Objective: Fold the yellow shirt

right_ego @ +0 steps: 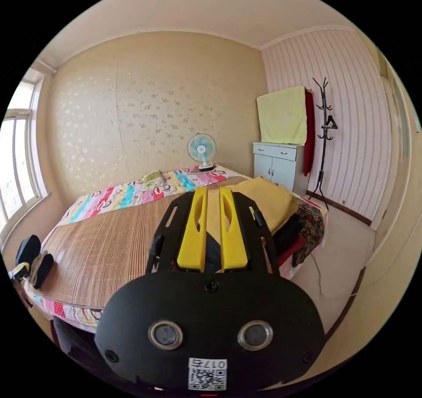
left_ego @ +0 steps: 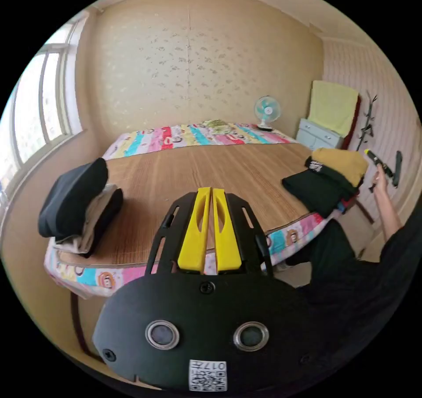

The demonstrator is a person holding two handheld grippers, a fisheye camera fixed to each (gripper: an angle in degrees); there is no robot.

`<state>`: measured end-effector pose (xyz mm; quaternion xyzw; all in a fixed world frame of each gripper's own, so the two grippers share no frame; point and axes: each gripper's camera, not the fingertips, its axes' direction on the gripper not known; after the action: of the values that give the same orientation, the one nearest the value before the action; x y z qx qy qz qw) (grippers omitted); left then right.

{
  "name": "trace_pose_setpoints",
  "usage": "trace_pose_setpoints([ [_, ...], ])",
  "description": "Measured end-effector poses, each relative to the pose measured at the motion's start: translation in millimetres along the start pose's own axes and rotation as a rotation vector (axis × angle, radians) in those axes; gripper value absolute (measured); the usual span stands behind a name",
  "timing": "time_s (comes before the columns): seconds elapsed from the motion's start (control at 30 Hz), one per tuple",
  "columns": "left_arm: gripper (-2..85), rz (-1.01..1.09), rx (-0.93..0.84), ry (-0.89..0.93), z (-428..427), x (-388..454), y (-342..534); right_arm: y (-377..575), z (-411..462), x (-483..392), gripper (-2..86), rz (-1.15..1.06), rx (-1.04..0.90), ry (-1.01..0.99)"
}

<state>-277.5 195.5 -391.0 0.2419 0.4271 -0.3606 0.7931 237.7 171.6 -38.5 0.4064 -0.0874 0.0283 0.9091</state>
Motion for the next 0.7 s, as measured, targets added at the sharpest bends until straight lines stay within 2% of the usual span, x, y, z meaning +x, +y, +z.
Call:
trace_pose_setpoints([
  [0.03,-1.0,-0.038,-0.001,0.145,9.5,-8.1,-1.1,-11.2,11.1,14.8,5.6,0.002,-0.04,0.016],
  [0.1,-1.0,-0.069,-0.033,0.253,31.2,-13.4,2.4,-23.2,34.2,40.2,6.6,0.025,-0.151,0.004],
  [0.2,-1.0,-0.151,-0.157,0.211,77.8,-10.4,14.3,-22.3,72.5,71.5,8.4,0.038,-0.304,0.037],
  [0.3,-1.0,-0.18,-0.256,0.294,120.2,-2.8,22.6,-12.7,94.8,77.9,7.7,0.025,-0.427,-0.002],
  [0.4,-1.0,-0.213,-0.312,0.415,149.4,-0.5,28.3,-16.9,57.6,79.6,4.5,0.083,-0.307,-0.126],
  [0.5,-1.0,-0.198,-0.342,0.448,158.8,-4.3,34.5,-33.0,12.2,59.7,3.2,0.015,-0.166,-0.343],
  [0.6,-1.0,-0.233,-0.255,0.539,151.5,-27.4,40.5,-67.0,-14.5,30.3,2.6,-0.032,-0.081,-0.566],
  [0.7,-1.0,-0.284,-0.142,0.695,141.2,-60.2,45.1,-102.5,-16.4,5.7,2.2,0.082,-0.04,-0.813],
])
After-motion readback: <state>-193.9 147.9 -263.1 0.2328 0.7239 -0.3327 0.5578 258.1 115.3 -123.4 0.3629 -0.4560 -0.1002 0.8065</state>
